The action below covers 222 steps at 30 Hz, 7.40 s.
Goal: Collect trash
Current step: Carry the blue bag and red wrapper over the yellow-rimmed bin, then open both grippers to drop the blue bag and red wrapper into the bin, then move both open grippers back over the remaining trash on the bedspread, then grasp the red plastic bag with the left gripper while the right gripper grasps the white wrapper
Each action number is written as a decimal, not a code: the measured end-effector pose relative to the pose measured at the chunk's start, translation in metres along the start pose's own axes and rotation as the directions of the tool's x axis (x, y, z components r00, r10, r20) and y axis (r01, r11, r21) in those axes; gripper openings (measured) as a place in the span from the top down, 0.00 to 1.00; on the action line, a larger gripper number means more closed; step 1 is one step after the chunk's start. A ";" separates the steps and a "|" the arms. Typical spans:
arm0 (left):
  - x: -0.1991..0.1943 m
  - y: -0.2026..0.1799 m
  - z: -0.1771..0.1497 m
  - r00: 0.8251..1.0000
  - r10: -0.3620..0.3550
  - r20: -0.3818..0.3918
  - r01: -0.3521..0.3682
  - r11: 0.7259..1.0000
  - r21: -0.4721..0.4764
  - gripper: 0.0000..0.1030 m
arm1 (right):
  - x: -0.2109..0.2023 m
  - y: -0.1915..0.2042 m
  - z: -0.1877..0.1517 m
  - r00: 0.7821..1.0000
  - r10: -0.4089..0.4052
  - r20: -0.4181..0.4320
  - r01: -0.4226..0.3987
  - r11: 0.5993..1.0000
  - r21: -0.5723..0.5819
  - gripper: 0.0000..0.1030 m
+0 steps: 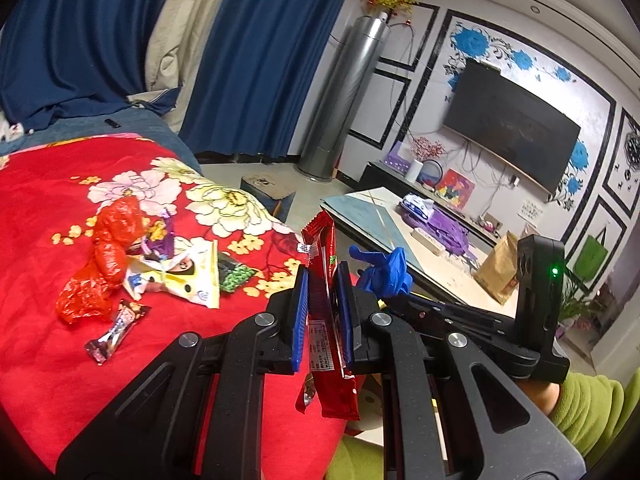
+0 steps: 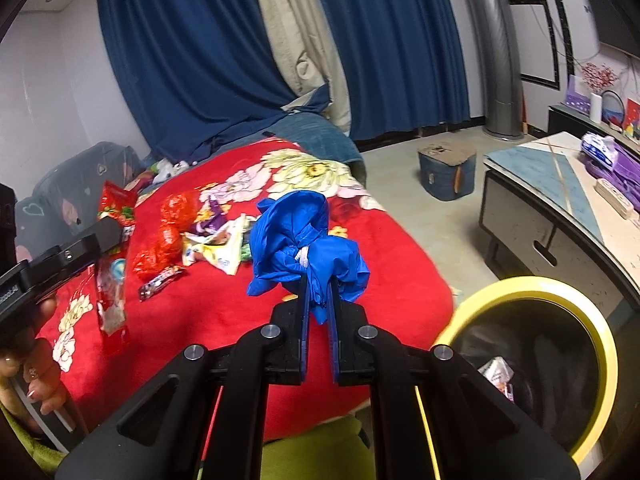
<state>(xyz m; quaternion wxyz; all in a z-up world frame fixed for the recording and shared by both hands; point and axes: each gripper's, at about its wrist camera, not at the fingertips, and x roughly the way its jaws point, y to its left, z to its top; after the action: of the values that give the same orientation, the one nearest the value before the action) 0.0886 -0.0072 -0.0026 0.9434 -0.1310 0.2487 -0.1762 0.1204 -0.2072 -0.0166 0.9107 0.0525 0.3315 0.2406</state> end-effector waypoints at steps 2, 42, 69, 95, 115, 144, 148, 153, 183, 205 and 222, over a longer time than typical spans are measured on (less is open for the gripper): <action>0.002 -0.006 -0.001 1.000 -0.005 -0.003 0.005 1.000 0.016 0.91 | -0.002 -0.008 -0.002 1.000 -0.016 0.002 0.016 1.000 0.014 0.92; 0.082 -0.120 -0.017 0.981 -0.120 -0.153 0.151 0.965 0.215 0.91 | -0.072 -0.132 -0.054 0.962 -0.267 0.064 0.249 0.946 0.206 0.92; 0.152 -0.176 -0.026 0.952 -0.168 -0.255 0.236 0.936 0.263 0.91 | -0.073 -0.171 -0.101 0.955 -0.296 -0.012 0.283 0.900 0.330 0.90; 0.152 -0.145 -0.022 0.976 -0.018 -0.218 0.065 0.976 0.210 0.11 | -0.076 -0.186 -0.109 0.948 -0.317 -0.013 0.291 0.853 0.434 0.31; 0.087 -0.114 -0.017 0.992 0.111 -0.066 -0.091 0.962 0.257 0.11 | -0.081 -0.129 -0.078 0.962 -0.268 0.048 0.245 0.931 0.271 0.23; 0.010 -0.043 0.002 0.952 0.282 0.124 -0.299 0.942 0.155 0.11 | -0.054 -0.011 -0.033 0.997 -0.056 0.052 0.056 0.998 -0.006 0.19; 0.002 -0.030 0.005 0.946 0.298 0.128 -0.314 0.942 0.122 0.11 | -0.048 0.005 -0.029 0.998 -0.032 0.049 0.034 0.999 -0.037 0.19; -0.006 -0.014 0.008 0.937 0.322 0.135 -0.335 0.938 0.085 0.11 | -0.035 0.022 -0.024 1.000 0.003 0.031 0.000 0.997 -0.071 0.19; -0.026 0.152 -0.003 0.896 0.441 -0.041 -0.434 0.856 -0.282 0.11 | 0.084 0.085 0.021 0.991 0.102 -0.084 -0.113 0.985 -0.132 0.19; -0.007 0.189 -0.022 0.955 0.277 -0.101 -0.293 0.854 -0.430 0.41 | 0.175 0.085 0.060 0.976 0.122 -0.178 -0.138 0.987 -0.082 0.54; -0.003 0.185 -0.022 0.970 0.219 -0.101 -0.242 0.875 -0.420 0.91 | 0.159 0.092 0.048 0.972 0.175 -0.155 -0.189 0.979 -0.081 0.93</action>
<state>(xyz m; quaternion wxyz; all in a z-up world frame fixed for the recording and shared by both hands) 0.1244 0.1574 -0.0823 0.8989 -0.3006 0.3188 -0.0067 0.2185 -0.0484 -0.0481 0.8594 0.0213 0.3798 0.3417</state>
